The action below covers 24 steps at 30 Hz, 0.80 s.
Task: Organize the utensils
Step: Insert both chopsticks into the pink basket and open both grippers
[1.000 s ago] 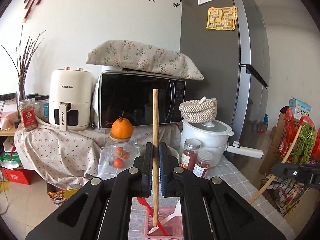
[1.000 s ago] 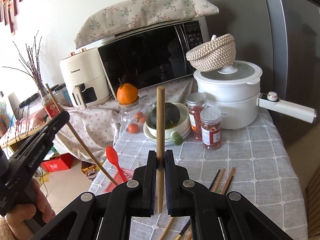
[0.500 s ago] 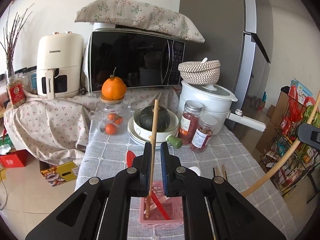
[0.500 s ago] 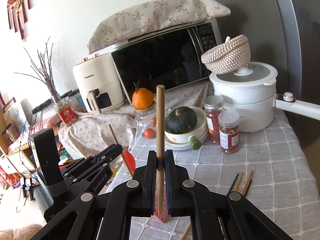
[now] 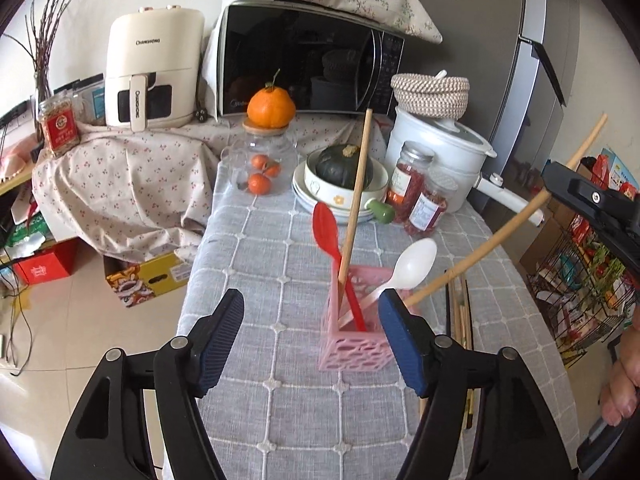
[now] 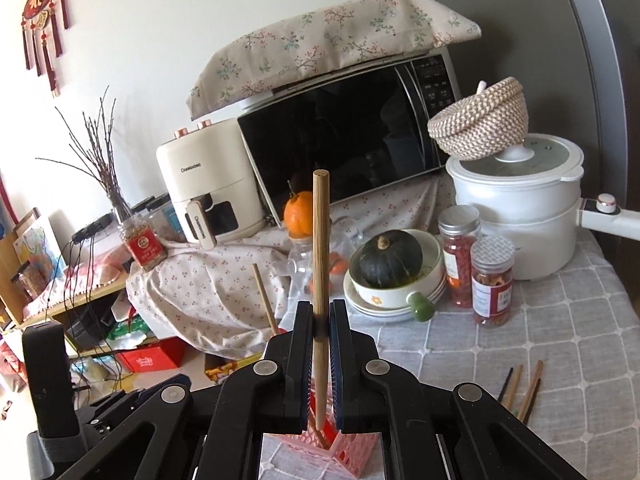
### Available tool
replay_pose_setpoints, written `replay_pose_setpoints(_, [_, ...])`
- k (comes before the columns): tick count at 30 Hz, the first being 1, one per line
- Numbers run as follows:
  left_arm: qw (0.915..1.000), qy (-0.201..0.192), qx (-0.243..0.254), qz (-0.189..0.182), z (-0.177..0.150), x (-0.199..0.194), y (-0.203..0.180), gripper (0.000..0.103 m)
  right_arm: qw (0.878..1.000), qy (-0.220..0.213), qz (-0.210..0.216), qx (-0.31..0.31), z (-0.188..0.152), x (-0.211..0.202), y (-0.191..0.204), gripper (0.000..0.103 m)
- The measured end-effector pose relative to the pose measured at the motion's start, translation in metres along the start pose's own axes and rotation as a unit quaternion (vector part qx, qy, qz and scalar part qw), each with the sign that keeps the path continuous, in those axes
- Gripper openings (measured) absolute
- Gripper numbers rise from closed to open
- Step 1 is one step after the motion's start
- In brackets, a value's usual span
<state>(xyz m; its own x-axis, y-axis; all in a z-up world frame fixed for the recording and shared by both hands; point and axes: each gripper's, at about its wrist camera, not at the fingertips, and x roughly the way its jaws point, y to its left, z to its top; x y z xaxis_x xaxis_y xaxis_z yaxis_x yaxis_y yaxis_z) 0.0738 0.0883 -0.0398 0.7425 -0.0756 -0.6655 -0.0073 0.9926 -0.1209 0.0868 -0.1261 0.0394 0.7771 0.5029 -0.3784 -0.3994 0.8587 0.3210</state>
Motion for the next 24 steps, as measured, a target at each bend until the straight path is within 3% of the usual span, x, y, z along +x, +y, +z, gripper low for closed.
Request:
replay_pose_setpoints(7, [0.9991, 0.043, 0.003, 0.002, -0.015, 0.006, 0.013, 0.08, 1.0, 0.02, -0.004, -0.014, -0.011, 0.022, 0.004, 0.005])
replay_pose_setpoints(16, [0.9984, 0.056, -0.001, -0.011, -0.016, 0.008, 0.013, 0.082, 0.998, 0.057, -0.01, -0.01, -0.025, 0.046, -0.001, 0.01])
replay_pose_setpoints(17, [0.9984, 0.055, 0.001, -0.011, -0.016, 0.008, 0.012, 0.083, 0.998, 0.058, -0.011, -0.008, -0.025, 0.046, -0.002, 0.012])
replay_pose_setpoints(21, [0.998, 0.061, 0.0, -0.018, -0.017, 0.009, 0.01, 0.086, 0.999, 0.047, -0.006, 0.0, -0.021, 0.033, -0.005, 0.04])
replay_pose_setpoints(24, [0.9973, 0.069, -0.004, -0.025, -0.019, 0.011, 0.007, 0.089, 0.999, 0.04, -0.009, 0.003, -0.017, 0.021, -0.009, 0.047])
